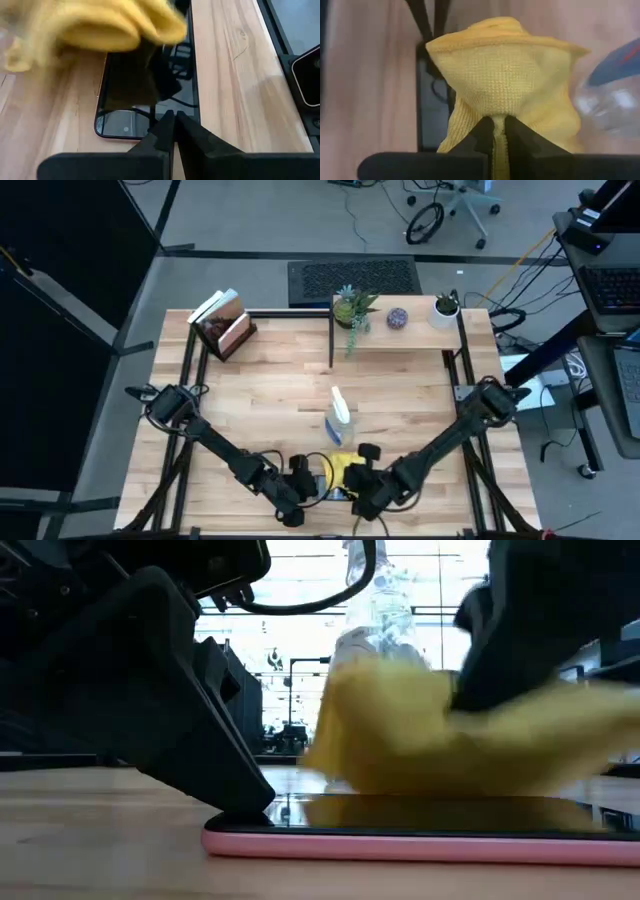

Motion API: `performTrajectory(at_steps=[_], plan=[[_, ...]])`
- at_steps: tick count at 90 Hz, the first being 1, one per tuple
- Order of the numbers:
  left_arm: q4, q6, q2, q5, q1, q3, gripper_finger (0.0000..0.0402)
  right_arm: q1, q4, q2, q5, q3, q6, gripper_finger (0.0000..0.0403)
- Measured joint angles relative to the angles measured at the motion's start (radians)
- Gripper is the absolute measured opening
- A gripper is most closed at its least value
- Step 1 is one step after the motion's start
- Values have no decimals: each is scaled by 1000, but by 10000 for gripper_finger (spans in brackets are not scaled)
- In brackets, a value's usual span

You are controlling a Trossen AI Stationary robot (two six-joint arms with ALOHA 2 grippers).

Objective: Apply microfiber cloth
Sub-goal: Wipe the front of the cellphone with the microfiber cloth

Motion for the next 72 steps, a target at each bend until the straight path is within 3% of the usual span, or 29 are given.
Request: performTrajectory(at_steps=[14, 43, 56, 72], plan=[[0, 0, 0, 0, 0, 0, 5, 10, -72, 36, -102, 8, 32, 12], [-2, 1, 0, 0, 0, 0, 5, 120, -407, -1, -168, -1, 199, 13], [-2, 1, 0, 0, 0, 0, 5, 123, -331, -44, -117, -1, 211, 13], [-2, 0, 0, 0, 1, 0, 5, 93, -46, -47, 35, 1, 77, 13]])
